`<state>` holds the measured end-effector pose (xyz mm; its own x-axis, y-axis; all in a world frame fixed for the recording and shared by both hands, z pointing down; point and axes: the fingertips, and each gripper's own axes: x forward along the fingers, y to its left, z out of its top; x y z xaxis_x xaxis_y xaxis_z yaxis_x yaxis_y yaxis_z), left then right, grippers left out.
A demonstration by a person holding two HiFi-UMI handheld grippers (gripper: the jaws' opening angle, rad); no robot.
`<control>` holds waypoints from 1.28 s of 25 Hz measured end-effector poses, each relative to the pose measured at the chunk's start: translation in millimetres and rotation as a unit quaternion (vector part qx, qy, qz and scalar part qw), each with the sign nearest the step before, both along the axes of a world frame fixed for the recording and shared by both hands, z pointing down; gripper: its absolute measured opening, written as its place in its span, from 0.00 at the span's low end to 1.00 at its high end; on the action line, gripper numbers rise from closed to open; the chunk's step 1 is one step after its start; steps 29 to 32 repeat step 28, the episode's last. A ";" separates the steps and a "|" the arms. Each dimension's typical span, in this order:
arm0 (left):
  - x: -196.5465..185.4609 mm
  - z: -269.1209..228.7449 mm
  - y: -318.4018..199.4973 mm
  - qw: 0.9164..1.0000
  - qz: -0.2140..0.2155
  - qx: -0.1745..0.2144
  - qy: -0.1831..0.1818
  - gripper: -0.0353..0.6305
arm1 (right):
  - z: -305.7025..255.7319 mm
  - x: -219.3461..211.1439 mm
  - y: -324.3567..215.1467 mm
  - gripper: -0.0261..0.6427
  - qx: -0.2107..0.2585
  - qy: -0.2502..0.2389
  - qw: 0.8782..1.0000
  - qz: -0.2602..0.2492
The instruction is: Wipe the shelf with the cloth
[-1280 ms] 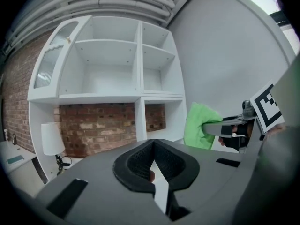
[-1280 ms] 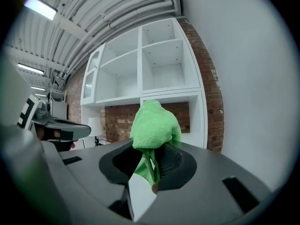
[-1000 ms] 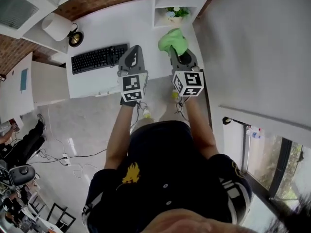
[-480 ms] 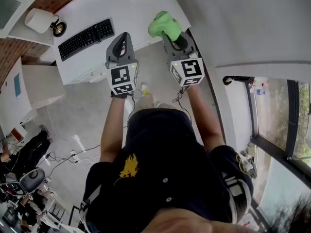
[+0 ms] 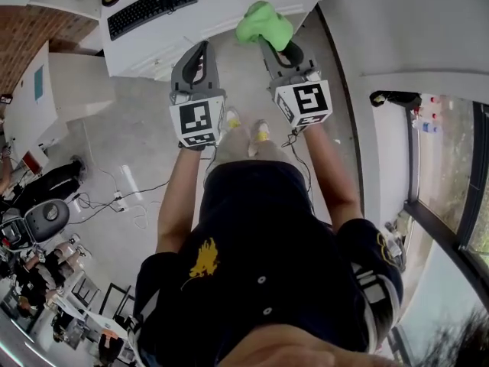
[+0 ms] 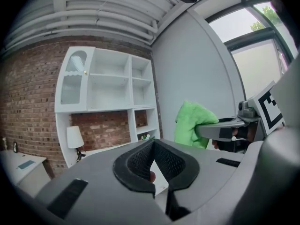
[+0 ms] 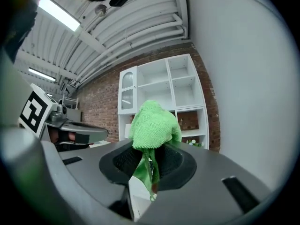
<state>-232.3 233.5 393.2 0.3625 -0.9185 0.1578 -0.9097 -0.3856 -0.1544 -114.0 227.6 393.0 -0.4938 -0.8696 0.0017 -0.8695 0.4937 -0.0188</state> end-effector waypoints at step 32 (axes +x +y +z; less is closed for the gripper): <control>-131.4 -14.4 80.1 0.996 0.031 0.070 0.037 0.08 | -64.0 -142.0 81.1 0.16 0.139 0.066 0.988 -0.012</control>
